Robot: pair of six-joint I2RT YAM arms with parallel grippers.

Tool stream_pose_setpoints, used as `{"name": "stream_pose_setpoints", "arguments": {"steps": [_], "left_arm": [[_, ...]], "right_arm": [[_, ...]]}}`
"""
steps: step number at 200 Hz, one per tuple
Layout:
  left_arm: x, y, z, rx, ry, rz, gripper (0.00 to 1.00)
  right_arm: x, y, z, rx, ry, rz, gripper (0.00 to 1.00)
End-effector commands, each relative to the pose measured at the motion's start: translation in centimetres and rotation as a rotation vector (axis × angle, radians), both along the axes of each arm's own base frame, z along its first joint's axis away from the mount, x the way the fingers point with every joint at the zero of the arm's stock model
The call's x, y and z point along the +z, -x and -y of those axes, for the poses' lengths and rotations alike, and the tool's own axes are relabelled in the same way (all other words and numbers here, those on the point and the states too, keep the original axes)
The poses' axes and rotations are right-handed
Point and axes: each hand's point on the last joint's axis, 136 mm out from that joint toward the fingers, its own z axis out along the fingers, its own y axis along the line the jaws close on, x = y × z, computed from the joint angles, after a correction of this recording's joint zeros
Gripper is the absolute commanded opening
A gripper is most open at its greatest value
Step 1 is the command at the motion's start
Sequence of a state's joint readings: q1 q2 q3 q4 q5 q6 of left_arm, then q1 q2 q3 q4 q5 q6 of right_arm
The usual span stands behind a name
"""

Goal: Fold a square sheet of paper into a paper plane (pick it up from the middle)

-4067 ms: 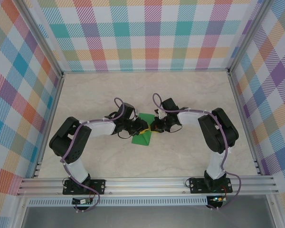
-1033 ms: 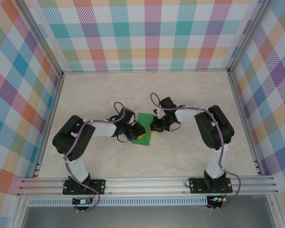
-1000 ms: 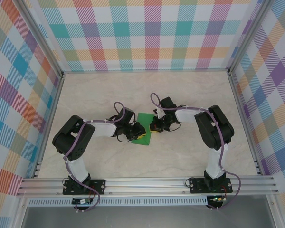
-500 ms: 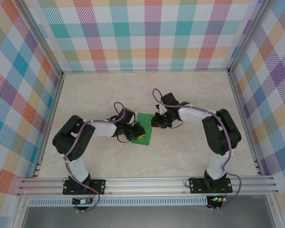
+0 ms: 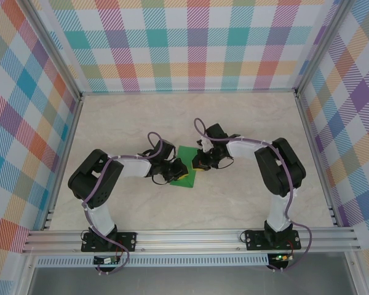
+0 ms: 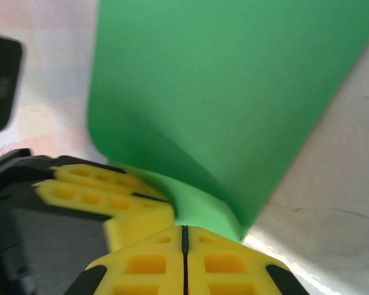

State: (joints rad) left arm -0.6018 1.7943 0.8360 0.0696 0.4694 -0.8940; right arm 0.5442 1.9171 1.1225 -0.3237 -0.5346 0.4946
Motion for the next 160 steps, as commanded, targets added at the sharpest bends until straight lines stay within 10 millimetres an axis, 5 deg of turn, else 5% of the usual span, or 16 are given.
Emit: {"name": "stream_pose_setpoints", "arguments": {"steps": [1,57,88,160], "left_arm": [[-4.1,2.9,-3.0,0.031,-0.177,-0.135,0.12],[-4.4,3.2,-3.2,0.031,-0.184,-0.144,0.11],[-4.2,3.2,-3.1,0.03,-0.179,-0.143,0.11],[-3.9,2.8,-2.6,0.024,-0.167,-0.135,0.11]], "right_arm": [[-0.4,-0.3,-0.3,0.024,0.003,0.004,0.06],[-1.8,-2.6,2.6,0.001,0.149,0.086,0.05],[-0.2,-3.8,2.6,-0.009,0.146,0.141,0.05],[1.9,-0.8,0.0,0.018,-0.086,0.083,0.06]]}}
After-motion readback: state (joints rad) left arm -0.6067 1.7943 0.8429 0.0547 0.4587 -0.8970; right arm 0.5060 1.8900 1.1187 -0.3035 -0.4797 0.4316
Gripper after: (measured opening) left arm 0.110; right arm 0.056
